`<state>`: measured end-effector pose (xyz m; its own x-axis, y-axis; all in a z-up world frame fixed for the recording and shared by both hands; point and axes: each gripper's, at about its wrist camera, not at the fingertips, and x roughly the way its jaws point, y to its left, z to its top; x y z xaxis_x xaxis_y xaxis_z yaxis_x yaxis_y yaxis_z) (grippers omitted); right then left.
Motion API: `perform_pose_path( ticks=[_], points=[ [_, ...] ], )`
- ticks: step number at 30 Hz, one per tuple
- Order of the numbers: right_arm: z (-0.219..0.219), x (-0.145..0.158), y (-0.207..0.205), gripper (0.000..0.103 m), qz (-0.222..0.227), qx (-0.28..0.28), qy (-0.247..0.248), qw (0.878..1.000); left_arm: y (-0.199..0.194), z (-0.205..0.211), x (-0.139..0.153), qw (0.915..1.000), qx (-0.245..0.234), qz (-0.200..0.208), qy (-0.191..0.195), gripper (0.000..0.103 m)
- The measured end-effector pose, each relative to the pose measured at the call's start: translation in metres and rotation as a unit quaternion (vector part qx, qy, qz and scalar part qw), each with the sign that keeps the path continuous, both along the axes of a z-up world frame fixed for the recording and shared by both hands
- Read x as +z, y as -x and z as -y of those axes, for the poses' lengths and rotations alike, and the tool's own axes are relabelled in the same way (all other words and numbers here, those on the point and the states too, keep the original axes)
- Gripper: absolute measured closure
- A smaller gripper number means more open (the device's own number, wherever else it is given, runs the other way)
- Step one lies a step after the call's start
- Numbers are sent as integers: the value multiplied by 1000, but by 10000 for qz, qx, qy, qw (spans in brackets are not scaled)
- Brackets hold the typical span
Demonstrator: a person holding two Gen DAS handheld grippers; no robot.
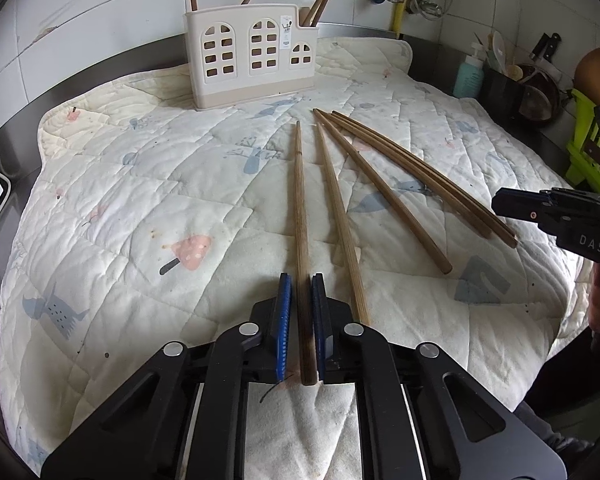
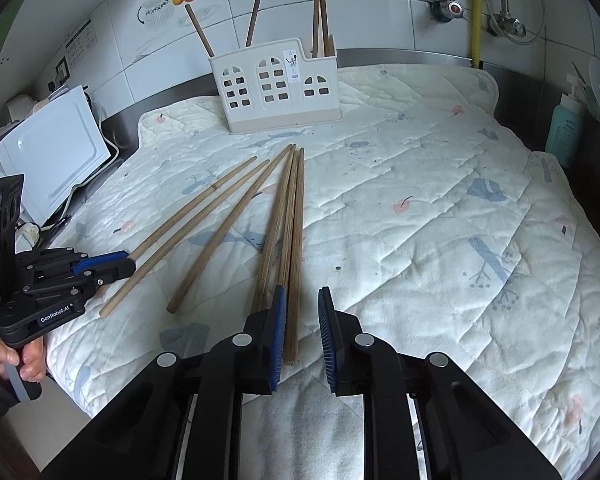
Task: Organize utensils
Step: 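Close the left tool on a chopstick while the right tool grasps another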
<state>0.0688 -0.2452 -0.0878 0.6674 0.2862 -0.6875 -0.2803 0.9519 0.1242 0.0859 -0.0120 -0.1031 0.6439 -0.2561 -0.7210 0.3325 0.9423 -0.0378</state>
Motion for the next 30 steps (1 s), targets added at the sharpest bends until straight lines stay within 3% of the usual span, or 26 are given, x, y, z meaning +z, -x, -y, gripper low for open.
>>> perform_pose_path(
  ticks=[9,16,26,30],
  points=[
    [-3,-2,1,87,-45,45,-38,10000,6,2,3,10000,39,73,29,98],
    [-3,-6,-4,95,-86,-40,-70,9999,4,2,-1,10000,10,18,76,97],
    [-18,-12,-7,95,-75,89,408,9991,5,3,-2,10000,8,8,62,97],
    [-17,-14,-9,96,-24,65,371,9993,5,2,-2,10000,-16,16,60,97]
  ],
)
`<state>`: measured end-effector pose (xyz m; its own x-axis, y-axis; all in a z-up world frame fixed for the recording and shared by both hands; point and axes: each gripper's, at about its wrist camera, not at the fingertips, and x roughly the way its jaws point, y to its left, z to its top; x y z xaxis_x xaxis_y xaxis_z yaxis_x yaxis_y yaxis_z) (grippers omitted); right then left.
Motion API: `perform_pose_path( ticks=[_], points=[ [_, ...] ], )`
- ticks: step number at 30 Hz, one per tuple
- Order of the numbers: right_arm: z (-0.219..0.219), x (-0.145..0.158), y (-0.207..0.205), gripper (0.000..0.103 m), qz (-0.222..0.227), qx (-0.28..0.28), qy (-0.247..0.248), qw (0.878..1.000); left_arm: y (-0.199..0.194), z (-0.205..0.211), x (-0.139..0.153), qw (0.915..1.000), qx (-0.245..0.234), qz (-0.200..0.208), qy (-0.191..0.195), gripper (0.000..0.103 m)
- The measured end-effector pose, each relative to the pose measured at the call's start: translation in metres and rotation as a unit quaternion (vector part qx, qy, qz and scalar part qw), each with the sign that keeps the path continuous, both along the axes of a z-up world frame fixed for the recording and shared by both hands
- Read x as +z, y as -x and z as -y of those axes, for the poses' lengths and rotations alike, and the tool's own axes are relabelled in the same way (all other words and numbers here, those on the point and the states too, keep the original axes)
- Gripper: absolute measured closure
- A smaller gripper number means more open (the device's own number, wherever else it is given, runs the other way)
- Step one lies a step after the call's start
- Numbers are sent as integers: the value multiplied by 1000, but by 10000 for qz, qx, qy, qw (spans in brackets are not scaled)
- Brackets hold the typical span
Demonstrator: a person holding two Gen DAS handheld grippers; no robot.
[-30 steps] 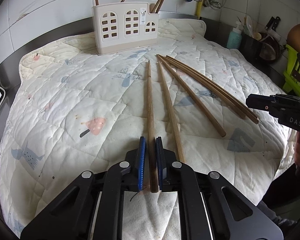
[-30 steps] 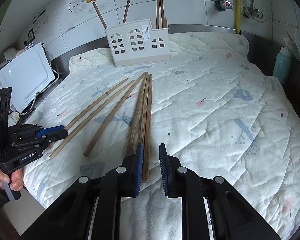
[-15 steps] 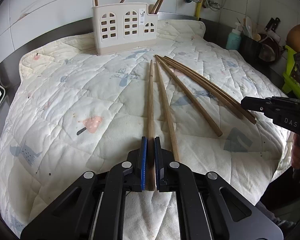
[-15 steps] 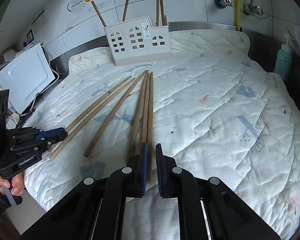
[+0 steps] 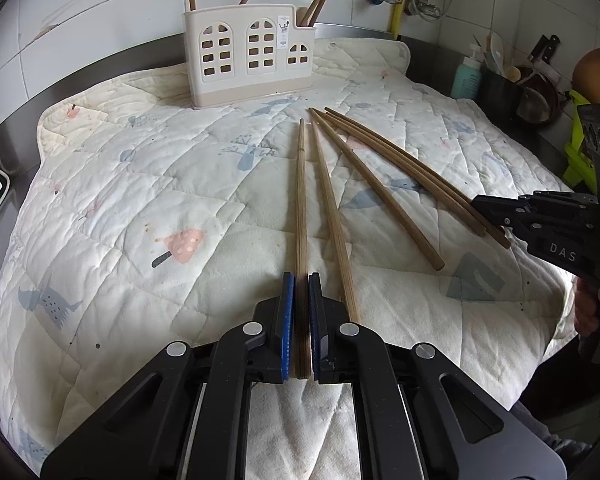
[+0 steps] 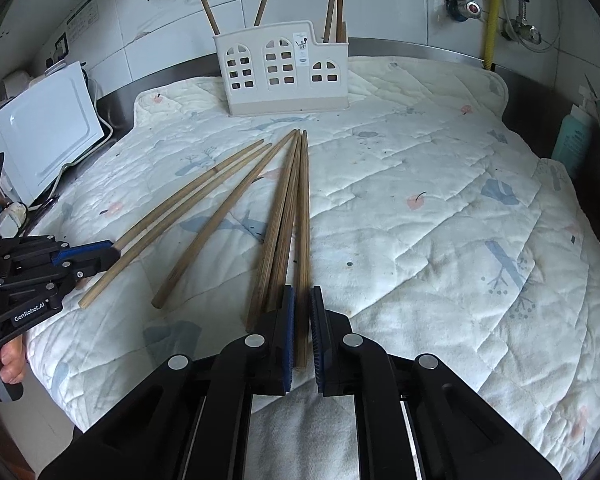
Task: Organize utensils
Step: 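Close the left tool on a chopstick while the right tool grasps another, then lift the held chopsticks in both tools over the white holder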
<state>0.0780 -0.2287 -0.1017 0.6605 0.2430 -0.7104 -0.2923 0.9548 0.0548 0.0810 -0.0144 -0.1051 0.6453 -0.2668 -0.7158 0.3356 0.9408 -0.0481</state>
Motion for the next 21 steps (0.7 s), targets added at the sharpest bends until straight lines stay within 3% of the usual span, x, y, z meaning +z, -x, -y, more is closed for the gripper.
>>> perform_pose_path(
  ticks=[9,18,21],
  points=[
    [3,12,10,96,154,-64,-182,9997,0,0,1,10000,47,21,25,98],
    [12,65,20,96,778,-2,-313,9965,8,-7,38,9979,123,571,275,98],
    [11,88,17,96,1028,66,-287,9943,6,-12,54,9963,91,627,573,98]
  ],
)
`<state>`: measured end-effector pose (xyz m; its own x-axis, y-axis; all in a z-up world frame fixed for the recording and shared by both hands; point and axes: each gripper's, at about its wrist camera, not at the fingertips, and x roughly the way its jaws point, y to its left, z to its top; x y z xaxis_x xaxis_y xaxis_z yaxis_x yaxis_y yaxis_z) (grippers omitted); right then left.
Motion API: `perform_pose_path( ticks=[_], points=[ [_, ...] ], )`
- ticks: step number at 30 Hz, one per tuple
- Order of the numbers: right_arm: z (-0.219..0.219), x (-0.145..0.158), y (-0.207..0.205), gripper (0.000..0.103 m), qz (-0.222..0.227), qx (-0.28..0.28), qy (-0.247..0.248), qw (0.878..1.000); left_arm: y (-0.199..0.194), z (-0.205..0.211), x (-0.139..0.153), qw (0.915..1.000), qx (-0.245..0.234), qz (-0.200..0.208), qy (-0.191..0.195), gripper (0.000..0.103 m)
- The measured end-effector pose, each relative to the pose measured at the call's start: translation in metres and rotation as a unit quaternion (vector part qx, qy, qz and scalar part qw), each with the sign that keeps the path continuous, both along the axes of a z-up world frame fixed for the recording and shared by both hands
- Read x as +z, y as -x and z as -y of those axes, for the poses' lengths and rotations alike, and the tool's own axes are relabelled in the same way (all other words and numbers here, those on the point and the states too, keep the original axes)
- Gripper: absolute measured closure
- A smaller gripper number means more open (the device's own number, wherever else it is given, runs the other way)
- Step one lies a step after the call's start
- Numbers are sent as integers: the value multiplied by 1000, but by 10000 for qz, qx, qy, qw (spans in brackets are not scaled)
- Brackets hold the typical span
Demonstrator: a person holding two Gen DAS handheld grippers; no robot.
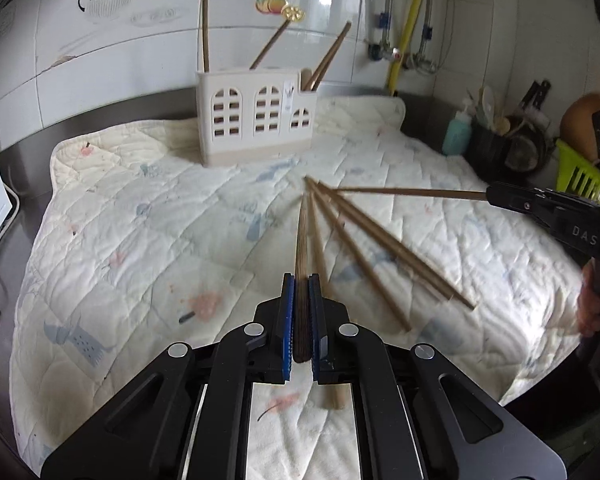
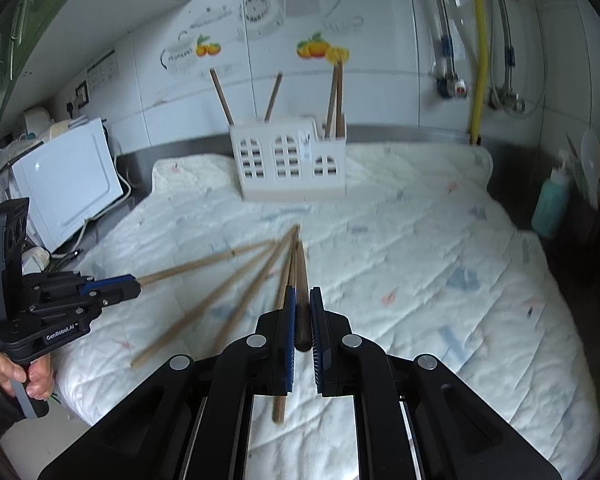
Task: Organize utensils
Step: 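Lift the held chopsticks in both tools over the white holder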
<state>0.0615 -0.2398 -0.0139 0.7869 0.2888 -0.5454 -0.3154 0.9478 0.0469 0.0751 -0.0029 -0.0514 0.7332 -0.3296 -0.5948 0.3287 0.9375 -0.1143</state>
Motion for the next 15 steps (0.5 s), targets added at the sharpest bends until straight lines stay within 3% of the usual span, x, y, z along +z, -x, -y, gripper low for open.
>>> perform_pose_path(
  ticks=[7,15],
  points=[
    [-3,46,-21,97,363,227,16,9991,-6,1,18,9999,11,141,8,98],
    [-10,73,-36,97,488,450,150,9977,-15,-14,34,9993,158,304,174,98]
  ],
)
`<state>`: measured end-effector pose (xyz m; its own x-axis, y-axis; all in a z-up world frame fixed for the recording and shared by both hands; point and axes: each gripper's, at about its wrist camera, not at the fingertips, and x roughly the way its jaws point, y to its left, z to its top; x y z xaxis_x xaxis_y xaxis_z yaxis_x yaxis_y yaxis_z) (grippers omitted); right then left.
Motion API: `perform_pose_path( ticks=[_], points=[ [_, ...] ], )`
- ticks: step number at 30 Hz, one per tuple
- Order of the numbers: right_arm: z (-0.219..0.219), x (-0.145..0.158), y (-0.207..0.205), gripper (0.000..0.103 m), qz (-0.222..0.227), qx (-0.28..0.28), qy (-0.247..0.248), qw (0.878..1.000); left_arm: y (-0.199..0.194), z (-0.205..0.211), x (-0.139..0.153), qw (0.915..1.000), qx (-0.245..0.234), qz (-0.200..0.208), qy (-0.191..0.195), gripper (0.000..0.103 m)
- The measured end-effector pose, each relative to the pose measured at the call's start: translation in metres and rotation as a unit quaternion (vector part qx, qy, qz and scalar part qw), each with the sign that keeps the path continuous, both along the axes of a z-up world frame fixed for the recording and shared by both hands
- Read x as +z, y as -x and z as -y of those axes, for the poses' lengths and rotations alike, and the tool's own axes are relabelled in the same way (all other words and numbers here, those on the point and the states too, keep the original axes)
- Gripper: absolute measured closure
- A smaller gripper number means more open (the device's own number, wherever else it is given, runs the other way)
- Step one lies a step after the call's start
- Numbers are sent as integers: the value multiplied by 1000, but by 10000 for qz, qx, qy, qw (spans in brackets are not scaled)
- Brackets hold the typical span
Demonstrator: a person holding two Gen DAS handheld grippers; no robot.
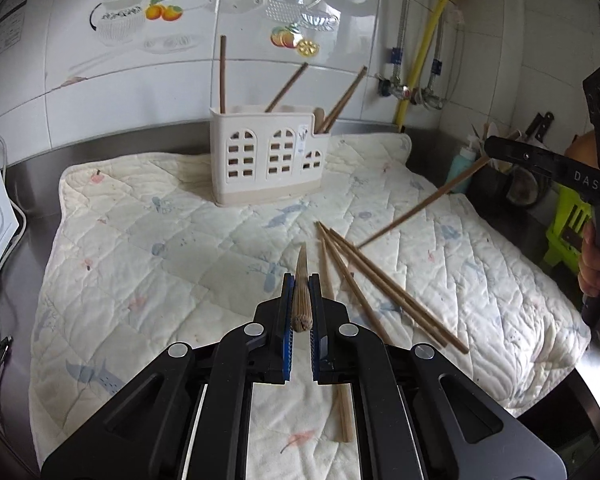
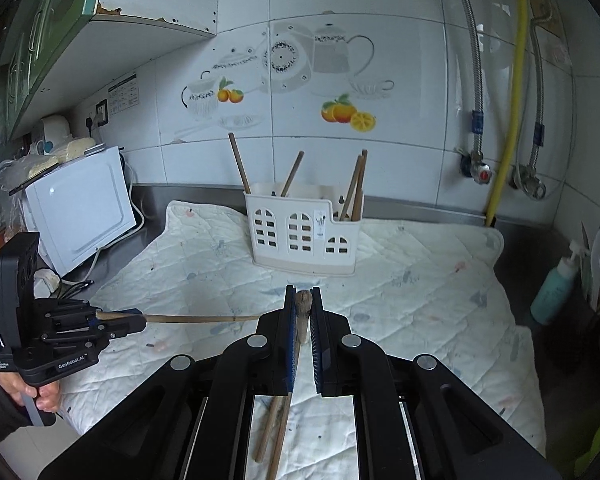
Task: Organize utensils
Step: 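Lift the held chopsticks in both tools over the white holder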
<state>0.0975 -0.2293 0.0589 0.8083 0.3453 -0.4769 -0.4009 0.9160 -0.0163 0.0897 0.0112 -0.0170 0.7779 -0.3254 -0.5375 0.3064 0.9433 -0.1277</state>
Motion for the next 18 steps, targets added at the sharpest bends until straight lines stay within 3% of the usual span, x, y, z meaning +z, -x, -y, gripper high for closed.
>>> perform_pose_path(
  ticks=[7,18],
  points=[
    [-10,14,-5,97,149,101,90,9998,-3,-8,16,9994,120,266,179,98],
    [-23,53,-30,97,400,279,133,9987,-28,-9,65,9969,95,761,200,98]
  ],
)
